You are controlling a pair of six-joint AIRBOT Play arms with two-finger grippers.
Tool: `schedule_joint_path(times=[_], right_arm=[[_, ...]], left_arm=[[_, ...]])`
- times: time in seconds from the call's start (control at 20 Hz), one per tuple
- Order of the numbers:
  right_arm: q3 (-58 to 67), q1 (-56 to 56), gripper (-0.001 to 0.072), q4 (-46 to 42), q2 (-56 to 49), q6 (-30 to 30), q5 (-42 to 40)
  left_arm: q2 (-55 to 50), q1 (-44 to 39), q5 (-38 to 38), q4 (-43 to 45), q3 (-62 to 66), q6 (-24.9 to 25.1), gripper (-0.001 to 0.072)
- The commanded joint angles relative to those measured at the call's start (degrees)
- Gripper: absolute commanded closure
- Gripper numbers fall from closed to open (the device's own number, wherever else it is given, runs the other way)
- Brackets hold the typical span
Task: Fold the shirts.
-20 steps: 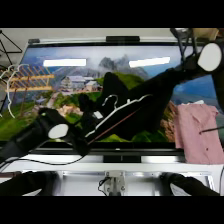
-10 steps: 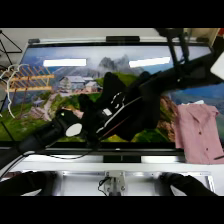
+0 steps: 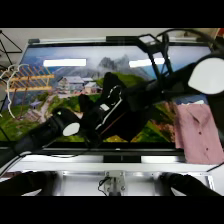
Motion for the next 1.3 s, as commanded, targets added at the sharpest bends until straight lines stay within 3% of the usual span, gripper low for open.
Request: schedule_joint_path(times=[0.0, 0.05, 0.1, 0.15, 0.3, 0.45, 0.55, 0.65, 0.75, 0.85, 1.0, 1.05, 1.25], right_arm=[[-1.6, 0.4, 0.0600, 0.9, -2.1, 2.6, 0.7], [-1.6, 0.4, 0.0533, 1.2, -2.8, 2.4, 0.9], [-1.6, 0.3, 0.0269, 1.1, -2.9, 1.9, 0.9], [-1.2, -0.1, 0.0179, 0.9, -2.8, -0.2, 1.4], [3.5, -4.5, 0.0179, -4.9, -1.5, -3.0, 3.3], [5.0, -18.9, 0.0179, -10.2, 0.5, -5.2, -0.7], [4.6, -32.7, 0.0180, -4.9, -0.8, -8.0, -0.6], [3.6, -44.2, 0.0181, 1.9, -3.6, -14.6, -0.3], [3.6, -49.3, 0.0181, 3.5, -7.1, -29.3, 2.9], [3.6, -49.9, 0.0181, 10.6, -9.8, -46.2, 4.2], [3.7, -45.8, 0.0181, 18.5, -12.4, -78.7, 6.1], [3.7, -44.0, 0.0181, 19.0, -13.1, -84.3, 6.5], [3.7, -37.4, 0.0182, 20.1, -17.0, -87.4, 6.5]], left_arm=[[0.4, 0.0, 0.9, 0.8, 1.7, -0.3, 0.0662], [0.4, 0.0, 1.5, 0.8, 1.8, -0.3, 0.0662], [0.2, 0.1, 1.5, 1.0, 1.7, -0.3, 0.0662], [0.2, 0.2, 1.4, 1.2, 1.7, -0.3, 0.0662], [0.2, 0.7, 1.4, 1.8, 1.8, -0.1, 0.0662], [0.2, 1.0, 1.4, 2.1, 1.8, 0.4, 0.0662], [0.2, 1.0, 1.4, 2.0, 1.8, 2.5, 0.0662], [0.2, 1.1, 1.3, 2.0, 1.8, 4.5, 0.0662], [0.2, 1.2, 0.4, 2.0, 1.8, 6.3, 0.0662], [0.2, 1.2, -1.4, 2.0, 1.8, 9.0, 0.0662], [0.2, 1.3, -3.8, 2.1, 1.8, 10.7, 0.0662], [0.2, 1.3, -4.2, 2.1, 1.7, 10.7, 0.0662], [0.2, 1.3, -4.2, 2.1, 1.8, 11.4, 0.0662]])
